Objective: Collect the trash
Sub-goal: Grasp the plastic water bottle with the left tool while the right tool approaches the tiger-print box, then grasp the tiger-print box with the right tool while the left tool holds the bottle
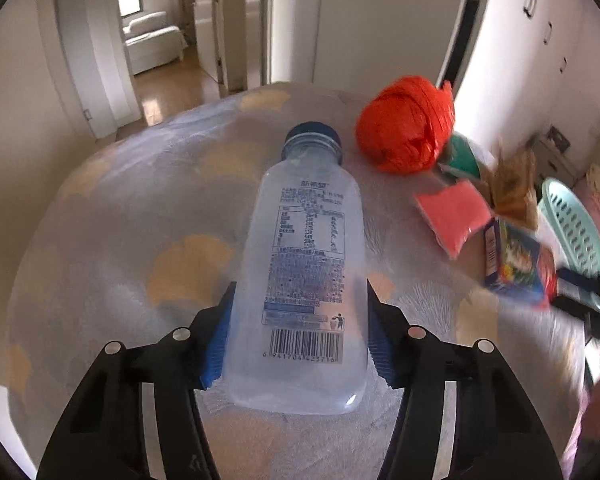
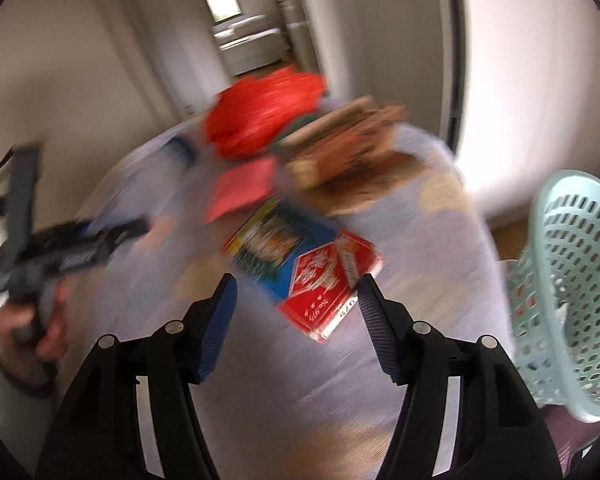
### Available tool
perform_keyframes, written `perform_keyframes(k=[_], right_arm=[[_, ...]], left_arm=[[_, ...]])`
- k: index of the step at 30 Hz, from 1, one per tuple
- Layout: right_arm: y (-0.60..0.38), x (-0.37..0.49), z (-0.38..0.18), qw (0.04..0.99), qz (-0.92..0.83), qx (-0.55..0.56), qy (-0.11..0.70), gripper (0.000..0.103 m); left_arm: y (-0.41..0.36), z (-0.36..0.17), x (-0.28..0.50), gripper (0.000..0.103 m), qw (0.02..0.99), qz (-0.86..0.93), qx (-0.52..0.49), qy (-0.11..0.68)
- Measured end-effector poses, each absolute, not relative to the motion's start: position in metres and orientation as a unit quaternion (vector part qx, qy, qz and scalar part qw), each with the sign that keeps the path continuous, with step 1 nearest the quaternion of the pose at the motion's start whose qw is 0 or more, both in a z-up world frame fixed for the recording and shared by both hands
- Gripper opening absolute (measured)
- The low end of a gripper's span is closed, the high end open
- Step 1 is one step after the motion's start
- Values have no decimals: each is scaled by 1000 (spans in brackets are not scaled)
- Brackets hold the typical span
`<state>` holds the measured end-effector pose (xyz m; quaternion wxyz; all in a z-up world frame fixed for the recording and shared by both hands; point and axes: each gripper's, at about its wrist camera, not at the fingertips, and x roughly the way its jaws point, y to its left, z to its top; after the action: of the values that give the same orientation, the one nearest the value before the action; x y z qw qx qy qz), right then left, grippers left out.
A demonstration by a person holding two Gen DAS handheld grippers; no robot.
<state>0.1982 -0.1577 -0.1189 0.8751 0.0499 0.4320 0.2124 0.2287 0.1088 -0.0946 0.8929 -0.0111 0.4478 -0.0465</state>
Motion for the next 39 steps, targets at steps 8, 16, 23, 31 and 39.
perform_keyframes(k=[8, 16, 23, 31, 39], right_arm=[[-153, 180, -105, 889, 223, -10, 399, 67], [-153, 221, -114, 886, 221, -4, 408, 68], [-130, 211, -115, 864, 285, -31, 415, 68], [-113, 222, -128, 859, 278, -40, 428, 77], [-86, 209, -132, 856, 286, -68, 425, 75]], left_arm=[[105, -102, 223, 56, 907, -43, -29, 418], [89, -104, 215, 56, 911, -33, 5, 410], [96, -104, 211, 60, 912, -36, -19, 408], [110, -103, 215, 68, 911, -39, -48, 407], [117, -100, 224, 74, 902, -49, -83, 420]])
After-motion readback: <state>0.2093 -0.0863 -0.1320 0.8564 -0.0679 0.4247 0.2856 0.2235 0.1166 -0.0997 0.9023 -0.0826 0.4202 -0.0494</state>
